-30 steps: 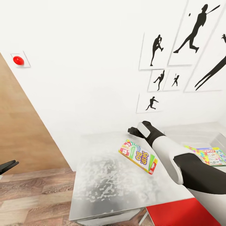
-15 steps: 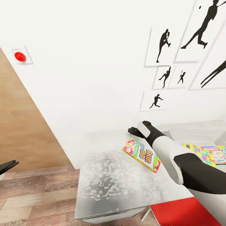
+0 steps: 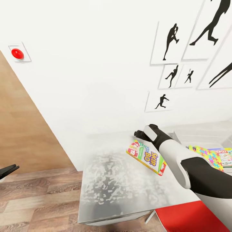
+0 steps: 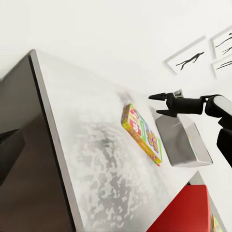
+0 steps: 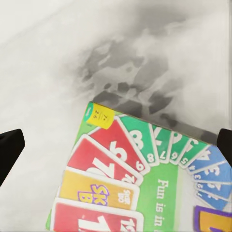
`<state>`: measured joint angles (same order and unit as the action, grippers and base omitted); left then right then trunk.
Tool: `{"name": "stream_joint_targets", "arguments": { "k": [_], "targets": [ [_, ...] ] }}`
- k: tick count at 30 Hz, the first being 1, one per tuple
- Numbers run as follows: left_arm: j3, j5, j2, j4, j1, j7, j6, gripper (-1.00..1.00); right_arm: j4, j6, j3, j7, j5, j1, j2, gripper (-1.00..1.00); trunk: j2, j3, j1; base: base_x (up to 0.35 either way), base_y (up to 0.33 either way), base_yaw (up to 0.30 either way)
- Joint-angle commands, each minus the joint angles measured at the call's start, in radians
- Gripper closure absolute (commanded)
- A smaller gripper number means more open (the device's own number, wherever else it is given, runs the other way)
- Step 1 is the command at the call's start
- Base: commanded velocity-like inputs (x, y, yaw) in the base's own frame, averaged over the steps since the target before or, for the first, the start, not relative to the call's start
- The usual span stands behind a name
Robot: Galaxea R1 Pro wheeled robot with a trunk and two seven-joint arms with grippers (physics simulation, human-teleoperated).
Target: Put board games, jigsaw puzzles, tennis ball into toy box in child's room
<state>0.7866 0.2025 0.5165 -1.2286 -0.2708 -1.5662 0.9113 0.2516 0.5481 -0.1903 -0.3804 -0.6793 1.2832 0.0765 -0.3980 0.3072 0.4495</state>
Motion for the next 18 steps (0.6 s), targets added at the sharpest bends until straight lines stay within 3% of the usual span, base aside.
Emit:
{"name": "stream_joint_targets", "arguments": {
  "k": [1, 18],
  "targets": [
    [0.000, -0.002, 0.000, 0.000, -0.001, -0.005, 0.011, -1.00, 0.002, 0.003, -0.008, -0.008, -0.011, 0.001, -0.002, -1.00, -0.002, 0.003, 0.001, 0.000, 0.002, 0.000],
    [0.000, -0.002, -0.001, 0.000, -0.001, -0.005, 0.009, -1.00, 0.002, -0.002, -0.002, -0.012, -0.018, 0.001, -0.029, -1.00, -0.002, 0.031, 0.001, 0.000, 0.000, 0.000]
  ]
}}
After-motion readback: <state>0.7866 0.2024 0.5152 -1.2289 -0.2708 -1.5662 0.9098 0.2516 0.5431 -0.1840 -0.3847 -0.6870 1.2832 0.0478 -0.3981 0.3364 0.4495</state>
